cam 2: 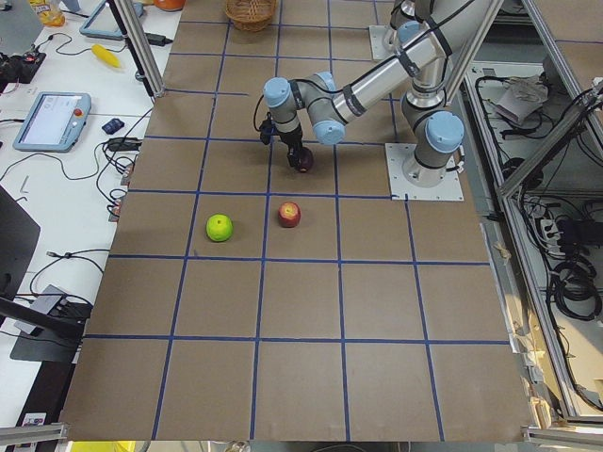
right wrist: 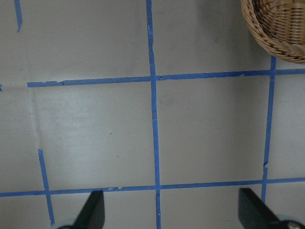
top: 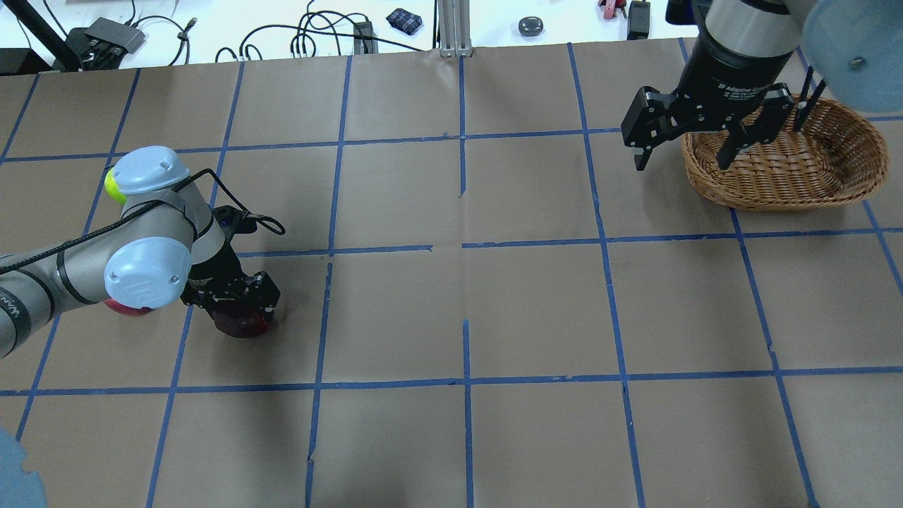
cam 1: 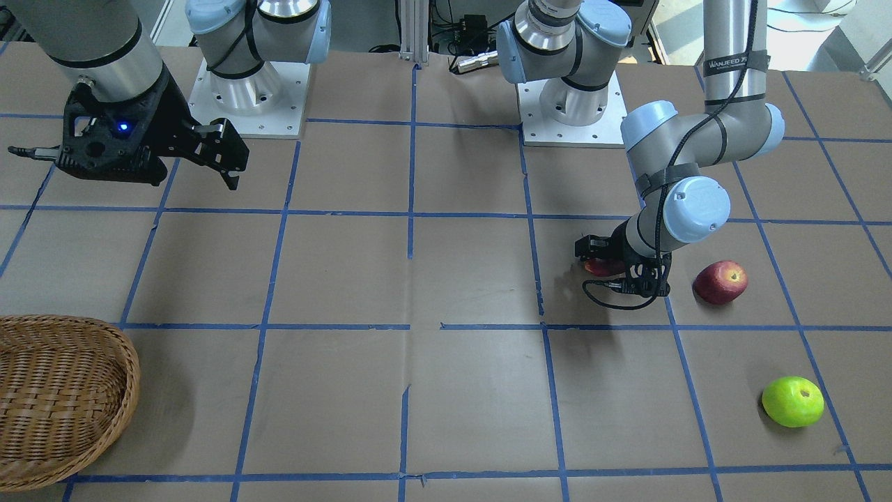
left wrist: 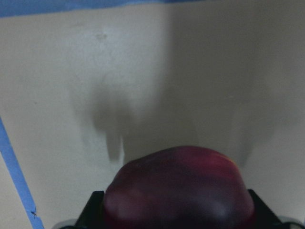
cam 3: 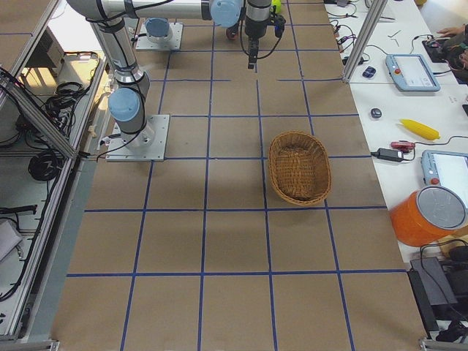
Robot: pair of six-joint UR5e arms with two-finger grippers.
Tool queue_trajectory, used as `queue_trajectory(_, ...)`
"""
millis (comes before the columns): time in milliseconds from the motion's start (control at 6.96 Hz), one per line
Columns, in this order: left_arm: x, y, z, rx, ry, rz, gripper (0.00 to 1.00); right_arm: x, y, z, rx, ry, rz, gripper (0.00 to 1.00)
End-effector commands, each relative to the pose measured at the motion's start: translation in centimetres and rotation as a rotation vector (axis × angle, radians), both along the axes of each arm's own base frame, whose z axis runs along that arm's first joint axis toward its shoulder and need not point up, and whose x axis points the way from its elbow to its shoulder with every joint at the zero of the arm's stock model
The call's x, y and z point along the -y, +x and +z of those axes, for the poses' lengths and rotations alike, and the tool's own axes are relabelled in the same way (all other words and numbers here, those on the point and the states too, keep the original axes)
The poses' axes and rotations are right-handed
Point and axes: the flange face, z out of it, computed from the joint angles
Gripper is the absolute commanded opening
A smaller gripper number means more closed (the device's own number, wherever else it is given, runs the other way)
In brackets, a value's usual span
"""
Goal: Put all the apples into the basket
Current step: 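Carry the dark apple with the left gripper to table center and release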
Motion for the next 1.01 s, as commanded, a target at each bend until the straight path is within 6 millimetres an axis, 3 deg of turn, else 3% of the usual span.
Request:
queue_trajectory(0, 0.4, 0.1, 0.1, 0.005, -0.004, 0.009, 0.9, 0.0, 0.0, -0.1, 0.0, 0.002, -0.001, 1.0)
queue_trajectory(144, 1.2, 0.3, 0.8, 0.009, -0.024, 0.017, 0.41, 0.0, -0.1, -0.1, -0.008, 0.003, 0.0, 1.0)
queue_trajectory(287, 2.1, -0.1, 2.8, -0.001, -0.011, 0.067, 0.32, 0.0, -0.2, -0.1, -0.018, 0.003, 0.001, 1.0)
queue_trajectory(431, 4.4, -2.1, 5.3, -0.068, -0.005, 0.245, 0.32, 0.1, -0.2, -0.1, -0.02, 0.001, 0.001, 1.0)
queue_trajectory(575, 6.0, -7.3, 7.0, -0.124, 0.008, 0.341, 0.32, 0.1, -0.2, -0.2, -0.018, 0.0, 0.001, 1.0)
queue_trajectory(718, 5.9, -14.8, 7.9, -0.101, -0.004, 0.369, 0.32, 0.3, -0.3, -0.3, -0.016, 0.003, 0.01, 1.0)
queue_trajectory(862, 6.0, -21.3, 7.5, -0.156, -0.012, 0.442, 0.32, 0.4, -0.1, -0.5, -0.009, 0.006, 0.003, 1.0)
